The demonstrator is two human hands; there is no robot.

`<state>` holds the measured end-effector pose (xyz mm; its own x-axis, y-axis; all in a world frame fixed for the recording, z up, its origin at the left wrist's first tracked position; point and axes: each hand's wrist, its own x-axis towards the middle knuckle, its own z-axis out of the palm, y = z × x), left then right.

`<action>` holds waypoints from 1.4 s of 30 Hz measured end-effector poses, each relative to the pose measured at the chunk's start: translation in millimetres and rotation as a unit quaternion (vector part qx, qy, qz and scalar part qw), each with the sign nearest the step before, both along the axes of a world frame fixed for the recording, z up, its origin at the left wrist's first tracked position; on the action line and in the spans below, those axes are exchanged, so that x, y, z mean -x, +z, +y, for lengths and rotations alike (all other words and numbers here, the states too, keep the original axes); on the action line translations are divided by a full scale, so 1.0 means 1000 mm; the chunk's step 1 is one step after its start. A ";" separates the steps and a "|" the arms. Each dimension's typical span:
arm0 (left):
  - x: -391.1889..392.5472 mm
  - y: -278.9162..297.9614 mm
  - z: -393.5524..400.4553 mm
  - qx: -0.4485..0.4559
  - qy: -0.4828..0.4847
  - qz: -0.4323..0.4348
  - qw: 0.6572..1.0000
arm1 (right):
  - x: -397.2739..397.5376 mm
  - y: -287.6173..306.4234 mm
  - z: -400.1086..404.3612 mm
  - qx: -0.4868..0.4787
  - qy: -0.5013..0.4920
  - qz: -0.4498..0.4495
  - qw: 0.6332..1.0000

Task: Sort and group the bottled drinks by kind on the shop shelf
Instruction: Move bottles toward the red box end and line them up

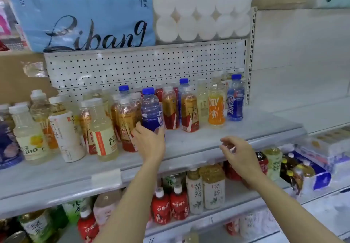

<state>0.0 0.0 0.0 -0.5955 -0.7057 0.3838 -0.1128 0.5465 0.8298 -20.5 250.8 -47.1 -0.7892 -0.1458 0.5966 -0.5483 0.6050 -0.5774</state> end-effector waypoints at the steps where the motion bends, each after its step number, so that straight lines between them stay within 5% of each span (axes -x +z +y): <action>1: 0.012 -0.004 0.007 -0.006 0.027 0.001 1.000 | 0.012 0.002 0.005 0.016 -0.012 0.014 1.000; 9: 0.074 -0.007 0.022 -0.004 0.195 -0.026 0.980 | 0.139 0.036 0.050 0.114 -0.115 0.029 0.986; 15: 0.072 -0.007 0.022 -0.108 0.077 0.059 0.989 | 0.228 0.058 0.060 0.175 -0.109 -0.105 0.973; 20: 0.057 0.001 0.034 -0.168 0.013 0.173 0.970 | 0.267 0.047 0.052 0.225 -0.005 -0.109 0.968; 31: 0.014 0.030 0.034 -0.217 -0.067 0.254 0.940 | 0.206 0.074 0.046 0.384 0.018 -0.035 0.922; 42: -0.118 0.029 -0.004 -0.218 -0.114 0.263 0.933 | 0.018 0.072 -0.020 0.475 0.276 -0.094 0.830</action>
<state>118.4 -4.0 29.3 -0.5587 -0.7414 0.3717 0.4510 0.1045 0.8864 -38.4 230.3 24.8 -0.8509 -0.0504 0.5230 -0.4366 -0.4857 -0.7572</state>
